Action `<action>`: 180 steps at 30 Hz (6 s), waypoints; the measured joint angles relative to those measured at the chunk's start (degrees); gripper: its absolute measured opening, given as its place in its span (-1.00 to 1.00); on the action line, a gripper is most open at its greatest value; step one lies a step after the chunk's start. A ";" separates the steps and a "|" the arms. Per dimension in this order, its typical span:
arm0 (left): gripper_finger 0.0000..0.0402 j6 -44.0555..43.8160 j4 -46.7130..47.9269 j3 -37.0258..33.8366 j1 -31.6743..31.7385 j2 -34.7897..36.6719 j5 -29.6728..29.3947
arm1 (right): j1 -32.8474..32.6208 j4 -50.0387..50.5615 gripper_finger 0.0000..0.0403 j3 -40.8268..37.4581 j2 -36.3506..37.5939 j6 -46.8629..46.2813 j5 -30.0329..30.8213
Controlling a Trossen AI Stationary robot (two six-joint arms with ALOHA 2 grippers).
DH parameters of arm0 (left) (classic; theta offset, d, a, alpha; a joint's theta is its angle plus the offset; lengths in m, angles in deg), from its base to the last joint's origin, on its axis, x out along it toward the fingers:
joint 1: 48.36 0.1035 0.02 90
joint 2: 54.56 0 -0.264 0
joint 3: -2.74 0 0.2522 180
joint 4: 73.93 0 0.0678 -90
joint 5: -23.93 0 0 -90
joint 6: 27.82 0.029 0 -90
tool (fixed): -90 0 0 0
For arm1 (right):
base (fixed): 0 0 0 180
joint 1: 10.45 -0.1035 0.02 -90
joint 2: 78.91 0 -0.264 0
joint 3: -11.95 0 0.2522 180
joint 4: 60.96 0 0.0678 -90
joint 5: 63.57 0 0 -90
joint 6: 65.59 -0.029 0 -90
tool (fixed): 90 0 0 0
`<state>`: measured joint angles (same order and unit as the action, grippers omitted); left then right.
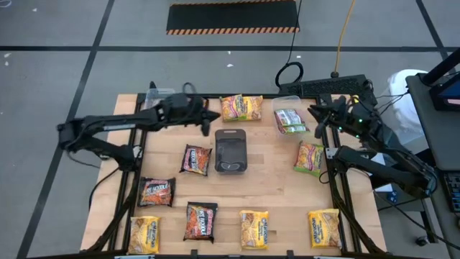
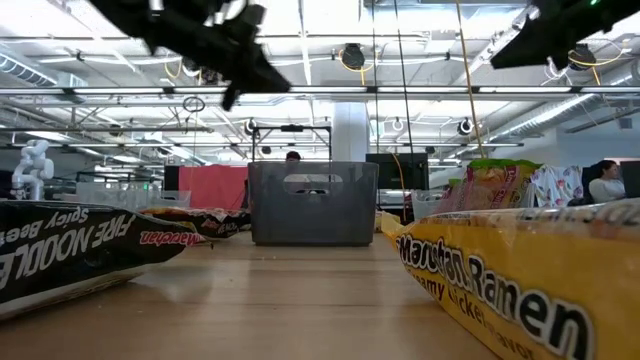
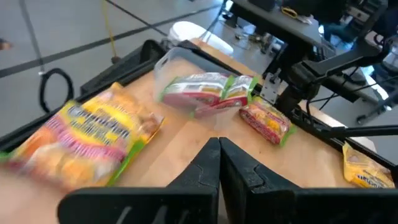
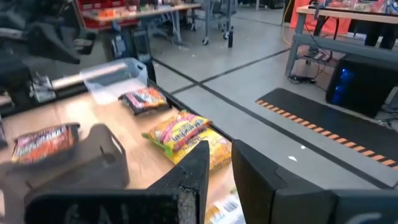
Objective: Sort Maruchan noodles
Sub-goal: Adjust the green noodle pack
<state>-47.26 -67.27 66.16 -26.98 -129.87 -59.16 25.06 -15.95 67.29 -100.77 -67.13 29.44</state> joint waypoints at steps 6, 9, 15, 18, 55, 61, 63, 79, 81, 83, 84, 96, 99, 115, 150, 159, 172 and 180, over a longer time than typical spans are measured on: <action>-0.97 2.15 -1.76 13.23 0.13 -13.03 6.63 | 0.00 6.84 -0.68 5.15 -0.03 1.01 -0.09; -0.97 2.91 -0.98 20.61 0.13 -18.88 9.79 | 0.00 11.29 -0.68 7.81 -0.05 -0.18 -0.11; -0.97 3.61 6.68 34.95 0.83 -28.90 14.23 | 0.00 22.65 -0.68 11.71 -0.05 -0.82 -0.25; -0.97 4.43 11.55 41.46 1.22 -33.05 14.60 | 0.00 26.63 -0.68 12.04 -0.05 -1.21 -2.39; -0.97 7.92 19.86 55.51 3.08 -40.50 18.26 | 0.00 44.13 -0.68 12.04 -24.25 31.77 -13.69; -0.97 8.65 19.85 55.49 3.08 -40.50 18.24 | -1.42 43.81 -0.68 12.04 -29.42 32.90 -13.50; -0.97 8.80 19.85 55.49 3.08 -40.50 18.24 | -2.56 43.22 -0.68 12.02 -31.17 32.62 -12.50; -0.97 8.94 19.85 55.47 3.13 -40.50 18.21 | -6.01 35.90 -0.68 9.42 -38.31 28.41 -5.83; -0.97 9.20 19.85 55.47 3.13 -40.50 18.21 | -6.01 35.53 -0.68 7.48 -38.61 28.89 -5.72; -0.97 9.26 19.85 55.47 3.13 -40.50 18.21 | -6.03 34.46 -0.68 5.78 -38.61 29.20 -3.62; -0.97 9.26 19.85 55.47 3.13 -40.50 18.21 | -6.06 33.69 -0.69 5.19 -38.57 29.01 -1.95; -0.97 9.94 19.85 55.46 3.50 -40.50 18.17 | -7.28 28.08 -0.92 4.74 -38.15 30.55 1.53; -0.97 9.96 19.94 55.44 3.47 -40.50 18.17 | -7.28 27.93 -0.92 4.74 -38.15 30.69 1.68; -0.97 10.33 20.55 55.46 3.45 -40.50 18.19 | -7.45 23.26 -0.67 -0.76 -38.12 32.70 6.32; -0.97 10.00 20.60 55.44 3.45 -40.50 18.17 | -7.37 19.91 -0.48 -0.76 -33.90 38.87 10.38; -0.97 9.96 20.60 55.44 3.45 -40.50 18.17 | -7.37 19.91 -0.48 -0.76 -35.82 39.33 10.23; -0.97 10.00 20.62 55.44 3.45 -40.50 18.17 | -3.84 16.57 -0.48 -0.72 -37.41 41.63 6.98; -0.97 10.02 20.62 55.44 3.45 -40.50 18.17 | -0.98 16.35 -0.48 -0.66 -38.22 43.07 4.94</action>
<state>-37.23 -46.65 121.60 -23.52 -170.36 -40.99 24.08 0.39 66.64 -138.99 -24.06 34.37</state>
